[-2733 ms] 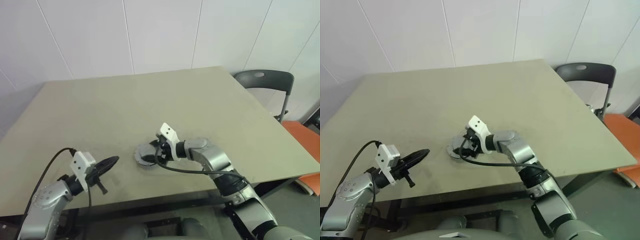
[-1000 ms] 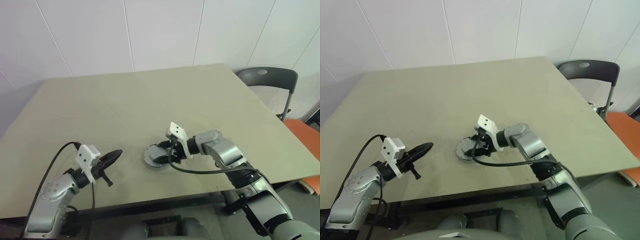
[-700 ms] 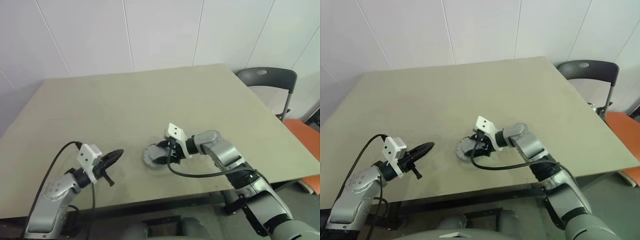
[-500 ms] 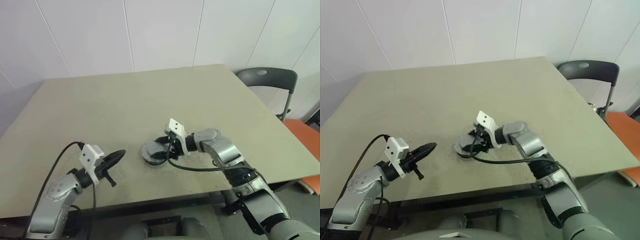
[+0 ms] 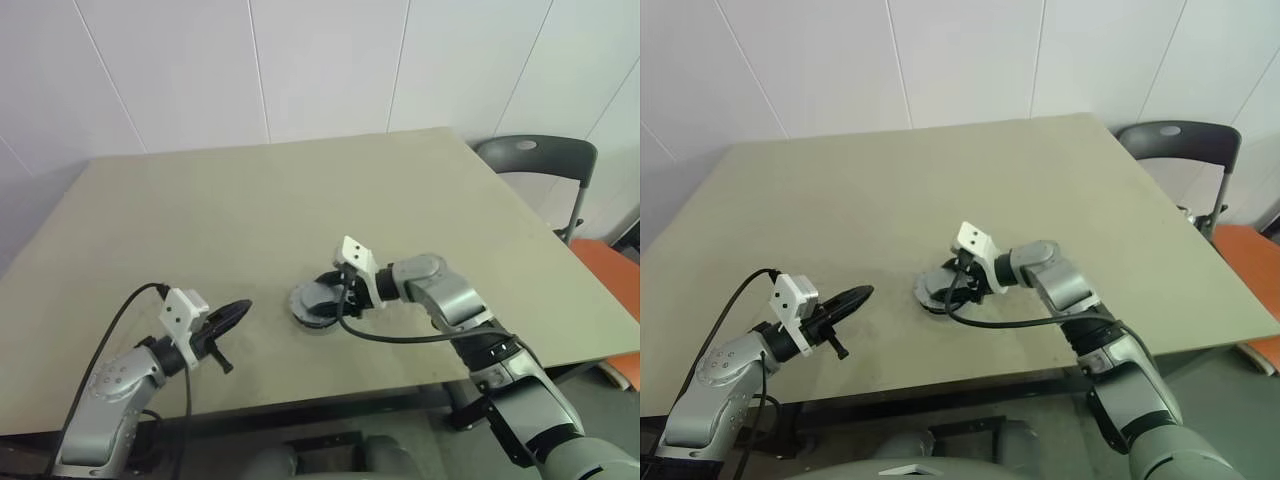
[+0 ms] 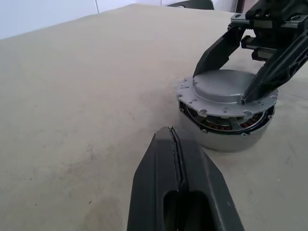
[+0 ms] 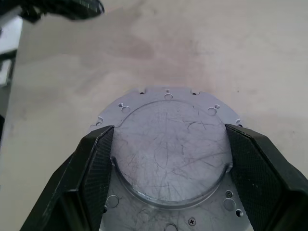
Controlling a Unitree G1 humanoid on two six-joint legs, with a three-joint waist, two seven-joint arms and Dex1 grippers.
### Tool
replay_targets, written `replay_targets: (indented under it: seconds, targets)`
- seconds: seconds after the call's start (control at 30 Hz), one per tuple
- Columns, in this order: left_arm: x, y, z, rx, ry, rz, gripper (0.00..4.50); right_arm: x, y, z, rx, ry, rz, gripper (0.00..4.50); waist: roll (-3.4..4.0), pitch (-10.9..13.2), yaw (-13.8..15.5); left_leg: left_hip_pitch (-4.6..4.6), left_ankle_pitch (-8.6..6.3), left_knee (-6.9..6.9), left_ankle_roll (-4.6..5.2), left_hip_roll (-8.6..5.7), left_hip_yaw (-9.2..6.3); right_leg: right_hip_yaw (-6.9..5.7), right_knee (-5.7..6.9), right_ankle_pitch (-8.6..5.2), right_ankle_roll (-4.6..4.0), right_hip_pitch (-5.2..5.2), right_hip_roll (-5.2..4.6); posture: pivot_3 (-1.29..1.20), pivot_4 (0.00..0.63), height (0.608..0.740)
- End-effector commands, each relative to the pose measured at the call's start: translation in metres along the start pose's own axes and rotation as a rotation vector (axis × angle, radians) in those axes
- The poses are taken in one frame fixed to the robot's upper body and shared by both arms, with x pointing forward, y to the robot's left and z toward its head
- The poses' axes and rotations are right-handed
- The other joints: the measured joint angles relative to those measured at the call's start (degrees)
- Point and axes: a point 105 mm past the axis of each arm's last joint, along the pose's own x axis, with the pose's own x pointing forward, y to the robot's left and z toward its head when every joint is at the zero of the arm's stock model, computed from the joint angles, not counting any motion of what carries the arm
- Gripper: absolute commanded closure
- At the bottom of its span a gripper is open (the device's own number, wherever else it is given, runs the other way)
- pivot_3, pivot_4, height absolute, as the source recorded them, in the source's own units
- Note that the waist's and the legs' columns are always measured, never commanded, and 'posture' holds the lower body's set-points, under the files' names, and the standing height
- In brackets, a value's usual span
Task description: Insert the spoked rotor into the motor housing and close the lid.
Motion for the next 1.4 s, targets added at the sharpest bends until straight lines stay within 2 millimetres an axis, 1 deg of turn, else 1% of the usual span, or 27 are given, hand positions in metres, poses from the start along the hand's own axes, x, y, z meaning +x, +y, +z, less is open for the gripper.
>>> replay_targets:
  seconds: [0.03, 0.37, 0.73, 0.93, 1.27, 1.4]
  targets:
    - [0.003, 0.001, 0.01, 0.029, -0.026, -0.003, 4.5, -0.005, -0.006, 0.013, -0.08, -0.009, -0.021, 1.32, 0.0, 0.0, 0.0, 0.0, 0.0, 0.0, 0.0, 0.0, 0.0, 0.0, 0.0, 0.0, 0.0, 0.0, 0.0, 0.0, 0.0, 0.74]
    - [0.003, 0.0, 0.013, 0.028, -0.036, -0.001, 4.5, -0.004, -0.008, 0.006, -0.109, 0.024, -0.027, 1.32, -0.01, 0.0, 0.1, 0.01, 0.0, 0.02, 0.0, 0.0, 0.0, 0.0, 0.01, 0.0, 0.0, 0.02, 0.0, 0.0, 0.0, 0.74]
    - [0.003, 0.001, 0.013, 0.015, -0.045, 0.001, 4.5, -0.008, -0.008, -0.002, -0.086, 0.044, -0.012, 1.32, -0.02, 0.0, 0.3, 0.03, 0.0, 0.03, 0.0, -0.01, 0.0, 0.0, 0.01, 0.0, -0.01, 0.05, 0.0, 0.0, 0.0, 0.74]
    - [0.003, 0.001, 0.013, 0.013, -0.045, 0.003, 4.5, -0.008, -0.01, -0.009, -0.11, 0.073, -0.025, 1.32, -0.02, 0.0, 1.1, 0.09, 0.0, 0.05, 0.0, -0.01, 0.01, 0.0, 0.05, 0.0, -0.01, 0.08, 0.01, 0.0, 0.0, 0.74]
    - [0.004, 0.0, 0.015, 0.016, -0.045, 0.001, 4.5, -0.01, -0.012, -0.021, -0.131, 0.127, -0.022, 1.32, -0.06, -0.1, 1.2, 0.22, 0.0, 0.13, 0.0, -0.01, 0.02, 0.0, 0.06, -0.01, -0.01, 0.27, 0.02, 0.0, 0.0, 0.74]
    - [0.005, 0.0, 0.016, 0.016, -0.046, -0.002, 4.5, -0.013, -0.015, -0.029, -0.127, 0.168, -0.032, 1.32, -0.08, -0.1, 1.3, 0.21, 0.0, 0.13, 0.0, -0.01, 0.02, 0.0, 0.06, 0.0, -0.01, 0.27, 0.01, 0.0, 0.0, 0.74]
